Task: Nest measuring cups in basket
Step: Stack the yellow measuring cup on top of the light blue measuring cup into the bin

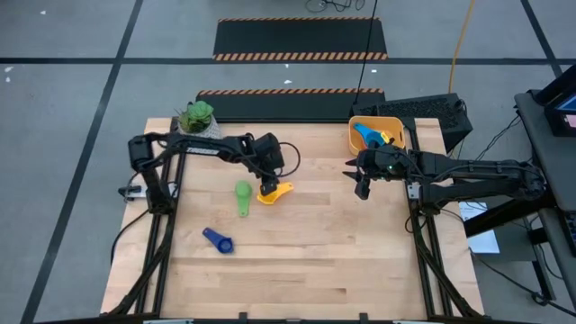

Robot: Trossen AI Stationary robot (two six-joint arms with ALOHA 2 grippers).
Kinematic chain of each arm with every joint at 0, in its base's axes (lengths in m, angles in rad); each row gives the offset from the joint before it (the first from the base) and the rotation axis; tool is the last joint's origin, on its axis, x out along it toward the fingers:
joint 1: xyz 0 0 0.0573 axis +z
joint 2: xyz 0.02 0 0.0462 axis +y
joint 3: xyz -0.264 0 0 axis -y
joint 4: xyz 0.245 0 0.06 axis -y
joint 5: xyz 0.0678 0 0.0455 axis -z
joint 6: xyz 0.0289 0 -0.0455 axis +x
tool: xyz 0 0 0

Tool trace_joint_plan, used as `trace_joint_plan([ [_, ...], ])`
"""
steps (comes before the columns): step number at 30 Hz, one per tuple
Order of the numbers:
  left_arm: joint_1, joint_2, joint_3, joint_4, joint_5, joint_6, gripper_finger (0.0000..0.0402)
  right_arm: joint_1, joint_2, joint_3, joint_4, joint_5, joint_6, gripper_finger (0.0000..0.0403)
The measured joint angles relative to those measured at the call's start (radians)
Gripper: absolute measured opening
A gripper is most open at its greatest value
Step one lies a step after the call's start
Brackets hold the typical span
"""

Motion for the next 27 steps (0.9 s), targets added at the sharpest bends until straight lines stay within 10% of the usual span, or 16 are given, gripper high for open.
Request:
trace_joint_plan([
  [12, -0.062, -0.166, -0.001, -0.359, -0.138, 0.011, 0.0010, 0.000, 0.000, 0.001, -0.010, -0.002, 0.039, 0.0144],
  [27, -0.183, -0.146, -0.034, -0.375, -0.381, -0.106, 0.0012, 0.000, 0.000, 0.001, -0.039, -0.003, 0.081, 0.0144],
])
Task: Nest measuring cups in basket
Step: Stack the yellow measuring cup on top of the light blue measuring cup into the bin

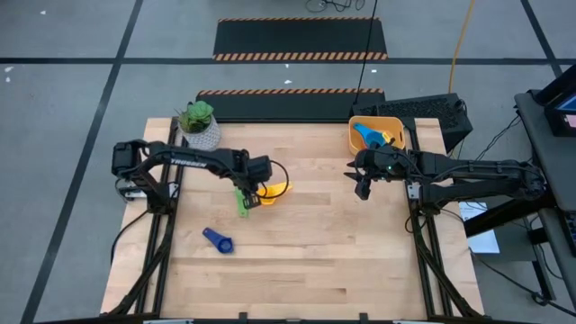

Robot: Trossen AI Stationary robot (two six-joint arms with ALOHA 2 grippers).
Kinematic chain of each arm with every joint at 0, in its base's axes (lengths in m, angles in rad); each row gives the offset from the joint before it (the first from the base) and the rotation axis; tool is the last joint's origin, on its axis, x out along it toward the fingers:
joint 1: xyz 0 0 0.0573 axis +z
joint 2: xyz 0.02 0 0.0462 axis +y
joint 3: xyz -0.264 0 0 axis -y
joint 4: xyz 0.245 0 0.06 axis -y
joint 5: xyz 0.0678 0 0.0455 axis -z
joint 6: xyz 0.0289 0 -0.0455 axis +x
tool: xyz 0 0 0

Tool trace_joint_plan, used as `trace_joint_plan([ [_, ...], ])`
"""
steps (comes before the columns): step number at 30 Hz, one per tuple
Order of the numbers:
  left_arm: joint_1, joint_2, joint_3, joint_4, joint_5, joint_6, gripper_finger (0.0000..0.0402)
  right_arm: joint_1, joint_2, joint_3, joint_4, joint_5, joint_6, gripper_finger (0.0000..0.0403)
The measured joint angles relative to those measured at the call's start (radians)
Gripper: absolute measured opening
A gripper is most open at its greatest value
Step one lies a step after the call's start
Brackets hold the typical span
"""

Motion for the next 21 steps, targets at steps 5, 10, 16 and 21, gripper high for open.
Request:
trace_joint_plan([
  [5, -0.024, 0.000, -0.036, 0.022, -0.011, -0.062, 0.0006, 0.000, 0.000, 0.000, -0.001, 0.000, 0.000, 0.0144],
  [10, -0.060, 0.000, -0.079, 0.111, 0.049, -0.096, 0.0017, 0.000, 0.000, 0.000, -0.001, 0.000, 0.000, 0.0144],
  [16, -0.112, 0.000, -0.087, 0.167, 0.105, -0.107, 0.0018, 0.000, 0.000, 0.000, -0.001, 0.000, 0.000, 0.0144],
  [21, -0.146, 0.000, -0.088, 0.254, 0.234, -0.113, 0.0019, 0.000, 0.000, 0.000, 0.000, 0.000, -0.008, 0.0144],
])
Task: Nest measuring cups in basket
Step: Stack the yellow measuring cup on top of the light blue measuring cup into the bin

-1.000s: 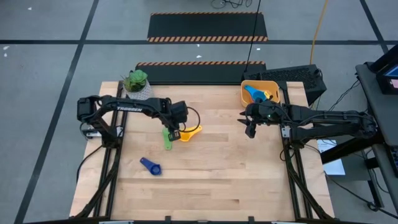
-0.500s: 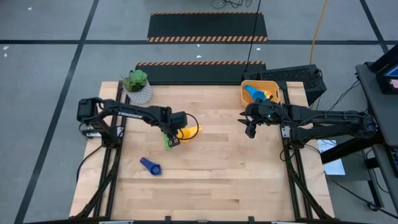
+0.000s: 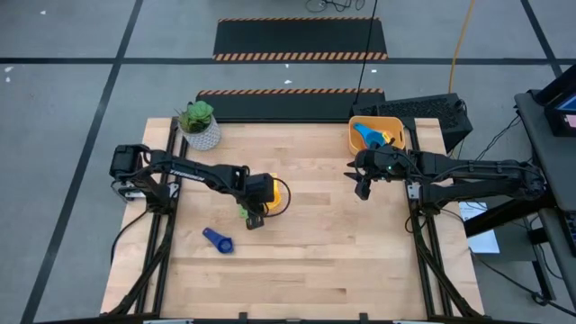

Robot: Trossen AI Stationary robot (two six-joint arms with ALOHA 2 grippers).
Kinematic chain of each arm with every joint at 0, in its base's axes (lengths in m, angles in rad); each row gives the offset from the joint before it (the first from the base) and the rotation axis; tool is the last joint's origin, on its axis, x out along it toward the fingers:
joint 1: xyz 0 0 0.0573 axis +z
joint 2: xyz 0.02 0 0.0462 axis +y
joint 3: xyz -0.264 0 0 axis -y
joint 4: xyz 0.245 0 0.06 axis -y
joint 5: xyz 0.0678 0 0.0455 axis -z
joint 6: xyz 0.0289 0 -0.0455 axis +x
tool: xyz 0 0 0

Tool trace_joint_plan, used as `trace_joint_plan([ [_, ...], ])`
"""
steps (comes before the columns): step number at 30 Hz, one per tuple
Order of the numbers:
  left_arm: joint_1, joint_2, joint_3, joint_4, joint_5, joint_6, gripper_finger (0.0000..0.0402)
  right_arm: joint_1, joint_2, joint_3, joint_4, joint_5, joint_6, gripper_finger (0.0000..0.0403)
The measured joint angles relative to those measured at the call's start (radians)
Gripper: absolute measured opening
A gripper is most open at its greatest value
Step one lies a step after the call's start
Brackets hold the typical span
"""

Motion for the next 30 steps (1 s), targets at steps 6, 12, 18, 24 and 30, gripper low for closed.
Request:
trace_joint_plan([
  [6, -0.011, -0.011, 0.037, -0.028, 0.035, 0.037, 0.0019, 0.000, 0.000, 0.000, 0.000, 0.000, -0.007, 0.0144],
  [12, 0.000, -0.016, 0.074, -0.064, -0.074, 0.214, 0.0019, 0.000, 0.000, -0.001, 0.002, 0.000, -0.011, 0.0144],
  [18, 0.000, -0.016, 0.076, -0.074, -0.341, 0.399, 0.0031, 0.000, 0.000, -0.001, 0.002, 0.000, -0.015, 0.0144],
  [24, 0.000, -0.016, 0.064, -0.084, -0.518, 0.448, 0.0109, 0.000, 0.000, -0.001, 0.001, 0.000, -0.018, 0.0144],
  [30, -0.028, -0.015, 0.025, -0.072, -0.653, 0.430, 0.0202, 0.000, 0.000, -0.001, -0.006, 0.000, -0.010, 0.0144],
])
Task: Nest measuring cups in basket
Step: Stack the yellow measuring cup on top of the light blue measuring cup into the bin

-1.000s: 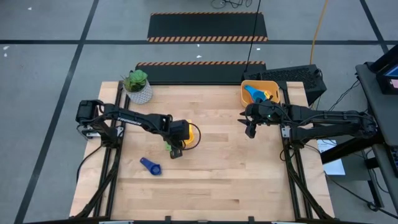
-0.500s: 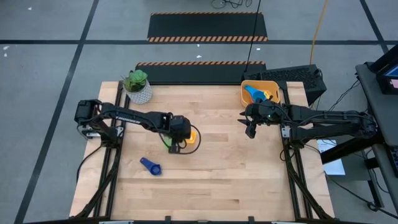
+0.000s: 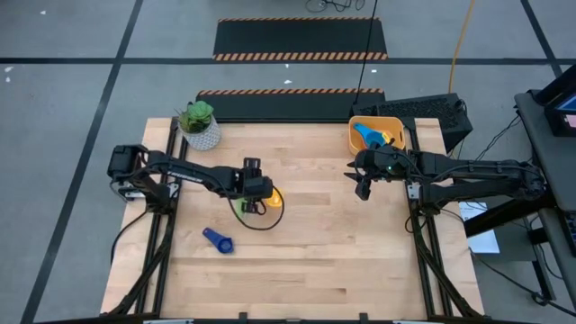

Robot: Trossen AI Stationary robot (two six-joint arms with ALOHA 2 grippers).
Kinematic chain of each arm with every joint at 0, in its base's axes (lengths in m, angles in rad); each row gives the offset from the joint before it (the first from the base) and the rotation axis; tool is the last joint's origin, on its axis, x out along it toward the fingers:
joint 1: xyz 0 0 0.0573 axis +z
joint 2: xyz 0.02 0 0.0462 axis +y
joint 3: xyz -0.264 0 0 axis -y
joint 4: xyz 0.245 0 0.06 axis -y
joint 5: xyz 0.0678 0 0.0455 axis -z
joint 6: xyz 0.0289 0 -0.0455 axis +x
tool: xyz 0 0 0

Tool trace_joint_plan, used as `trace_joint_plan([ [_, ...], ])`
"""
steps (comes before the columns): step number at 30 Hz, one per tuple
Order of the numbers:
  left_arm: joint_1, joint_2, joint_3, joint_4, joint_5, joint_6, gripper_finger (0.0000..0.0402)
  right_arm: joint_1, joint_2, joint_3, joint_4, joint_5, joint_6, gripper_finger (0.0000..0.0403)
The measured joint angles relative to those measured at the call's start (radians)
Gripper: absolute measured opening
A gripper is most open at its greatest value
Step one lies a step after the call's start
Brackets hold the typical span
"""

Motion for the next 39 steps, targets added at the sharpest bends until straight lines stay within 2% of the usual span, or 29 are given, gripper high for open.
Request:
trace_joint_plan([
  [3, -0.014, 0.000, -0.046, 0.070, -0.016, 0.026, 0.0221, 0.000, 0.000, 0.000, -0.001, 0.000, 0.009, 0.0144],
  [6, -0.019, 0.000, -0.097, 0.170, -0.018, 0.077, 0.0223, 0.000, 0.000, 0.000, -0.002, 0.000, 0.011, 0.0144],
  [16, 0.019, 0.000, -0.167, 0.308, -0.018, 0.190, 0.0196, 0.000, 0.000, 0.000, -0.003, 0.001, 0.011, 0.0144],
  [23, 0.022, 0.000, -0.241, 0.505, 0.011, 0.309, 0.0199, 0.000, 0.000, 0.000, -0.002, 0.002, 0.011, 0.0144],
  [29, 0.025, 0.025, -0.275, 0.625, 0.111, 0.434, 0.0200, 0.000, 0.000, 0.000, 0.000, 0.003, 0.011, 0.0144],
  [32, 0.026, 0.050, -0.278, 0.655, 0.136, 0.437, 0.0200, 0.000, 0.000, 0.000, 0.006, 0.003, 0.016, 0.0144],
  [39, -0.024, 0.055, -0.278, 0.711, 0.168, 0.340, 0.0200, 0.000, 0.001, 0.000, 0.023, 0.004, 0.023, 0.0144],
])
